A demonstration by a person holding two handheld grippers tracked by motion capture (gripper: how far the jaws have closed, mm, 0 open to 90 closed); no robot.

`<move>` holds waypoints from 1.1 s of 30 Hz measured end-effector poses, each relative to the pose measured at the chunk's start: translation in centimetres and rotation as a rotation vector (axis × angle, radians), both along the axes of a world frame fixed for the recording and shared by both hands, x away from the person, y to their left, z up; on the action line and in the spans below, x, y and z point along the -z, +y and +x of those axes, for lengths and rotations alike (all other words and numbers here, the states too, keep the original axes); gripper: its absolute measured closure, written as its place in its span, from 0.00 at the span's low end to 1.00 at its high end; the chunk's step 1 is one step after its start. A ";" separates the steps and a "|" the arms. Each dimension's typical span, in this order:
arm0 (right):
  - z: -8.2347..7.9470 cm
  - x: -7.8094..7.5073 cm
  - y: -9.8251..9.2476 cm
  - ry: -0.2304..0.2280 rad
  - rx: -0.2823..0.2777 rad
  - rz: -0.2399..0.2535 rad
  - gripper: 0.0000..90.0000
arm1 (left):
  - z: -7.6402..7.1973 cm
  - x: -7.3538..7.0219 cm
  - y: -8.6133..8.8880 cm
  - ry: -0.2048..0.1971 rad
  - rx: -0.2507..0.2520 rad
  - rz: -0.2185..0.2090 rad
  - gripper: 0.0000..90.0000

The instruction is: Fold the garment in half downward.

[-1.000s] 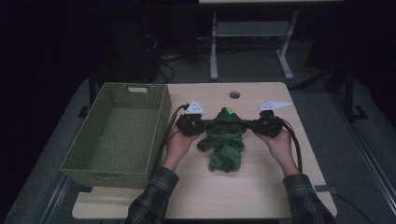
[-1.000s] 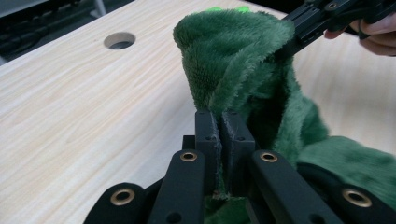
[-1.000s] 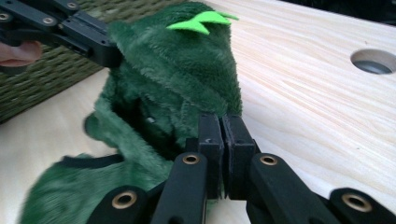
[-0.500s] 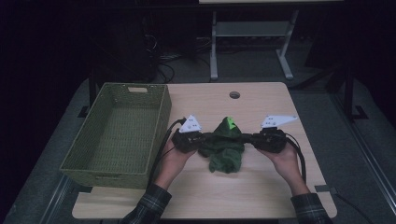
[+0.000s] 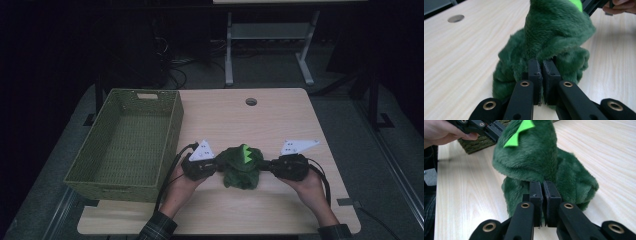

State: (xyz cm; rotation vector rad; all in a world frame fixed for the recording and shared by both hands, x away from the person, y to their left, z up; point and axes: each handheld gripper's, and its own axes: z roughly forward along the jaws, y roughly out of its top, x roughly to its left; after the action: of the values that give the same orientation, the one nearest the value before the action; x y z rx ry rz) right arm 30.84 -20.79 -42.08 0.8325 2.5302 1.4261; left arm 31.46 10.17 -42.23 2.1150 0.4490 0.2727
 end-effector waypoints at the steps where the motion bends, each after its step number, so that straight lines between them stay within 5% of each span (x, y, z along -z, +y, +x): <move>1: -0.2 0.2 0.0 0.007 -0.002 -0.002 0.96 | -0.2 0.3 0.0 0.000 0.005 0.012 0.96; 13: -2.1 2.1 0.1 0.066 -0.055 -0.042 0.96 | -2.0 3.1 -0.2 0.053 0.066 0.077 0.96; 27: -2.7 4.3 1.3 0.098 -0.066 -0.198 0.96 | -2.2 4.5 -0.7 0.072 0.098 0.144 0.97; 33: -2.9 3.2 0.3 0.081 -0.042 -0.093 0.82 | -2.2 3.2 -0.3 0.077 0.076 0.085 0.88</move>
State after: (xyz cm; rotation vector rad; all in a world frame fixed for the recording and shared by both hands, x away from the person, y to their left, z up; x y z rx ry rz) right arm 27.94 -20.50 -45.25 0.8430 2.6666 1.2999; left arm 29.25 9.86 -45.48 2.2266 0.4079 0.1696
